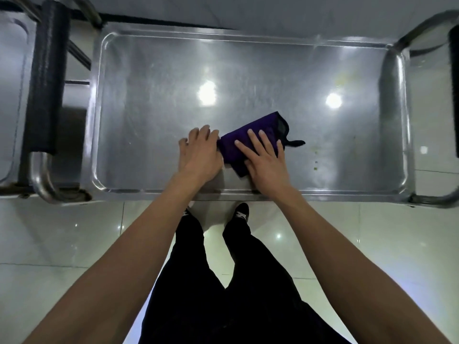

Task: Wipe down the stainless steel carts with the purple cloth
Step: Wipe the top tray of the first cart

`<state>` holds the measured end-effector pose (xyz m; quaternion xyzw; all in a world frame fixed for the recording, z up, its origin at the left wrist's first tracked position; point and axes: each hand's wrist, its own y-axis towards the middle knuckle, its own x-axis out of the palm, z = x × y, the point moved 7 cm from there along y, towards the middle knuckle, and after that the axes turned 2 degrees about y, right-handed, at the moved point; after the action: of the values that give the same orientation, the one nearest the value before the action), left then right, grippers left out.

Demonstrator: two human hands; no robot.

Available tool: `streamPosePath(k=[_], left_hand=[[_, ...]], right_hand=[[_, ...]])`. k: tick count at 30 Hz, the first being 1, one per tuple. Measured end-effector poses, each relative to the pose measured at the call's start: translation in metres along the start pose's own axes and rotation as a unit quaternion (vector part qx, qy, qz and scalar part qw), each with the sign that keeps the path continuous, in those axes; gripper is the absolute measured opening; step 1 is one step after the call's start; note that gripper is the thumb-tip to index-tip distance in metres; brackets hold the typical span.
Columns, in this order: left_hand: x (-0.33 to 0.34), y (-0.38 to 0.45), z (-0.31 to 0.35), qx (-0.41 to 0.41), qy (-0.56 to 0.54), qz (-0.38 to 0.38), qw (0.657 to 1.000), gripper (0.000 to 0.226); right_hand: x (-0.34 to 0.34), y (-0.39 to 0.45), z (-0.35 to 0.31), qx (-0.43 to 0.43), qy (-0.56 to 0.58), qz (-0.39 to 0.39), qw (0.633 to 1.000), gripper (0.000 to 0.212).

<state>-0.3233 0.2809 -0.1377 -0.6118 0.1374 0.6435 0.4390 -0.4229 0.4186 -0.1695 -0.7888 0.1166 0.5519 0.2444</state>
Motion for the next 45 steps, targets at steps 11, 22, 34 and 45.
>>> streamPosePath(k=[11,22,34,45], left_hand=[[0.019,0.006,0.024,-0.026,0.098,-0.069,0.992,0.046],[0.023,-0.023,-0.015,0.019,0.061,-0.056,0.996,0.052],[0.020,-0.123,-0.128,-0.109,-0.010,0.063,0.992,0.035],[0.032,-0.186,-0.218,-0.254,-0.120,0.114,0.953,0.029]], right_hand=[[0.001,-0.043,0.052,-0.008,-0.044,0.005,0.999,0.061],[0.020,-0.068,0.000,-0.040,-0.081,-0.007,0.996,0.071],[0.041,-0.043,-0.087,-0.130,-0.099,-0.001,0.987,0.069],[0.067,-0.004,-0.182,-0.214,-0.105,0.007,0.971,0.069]])
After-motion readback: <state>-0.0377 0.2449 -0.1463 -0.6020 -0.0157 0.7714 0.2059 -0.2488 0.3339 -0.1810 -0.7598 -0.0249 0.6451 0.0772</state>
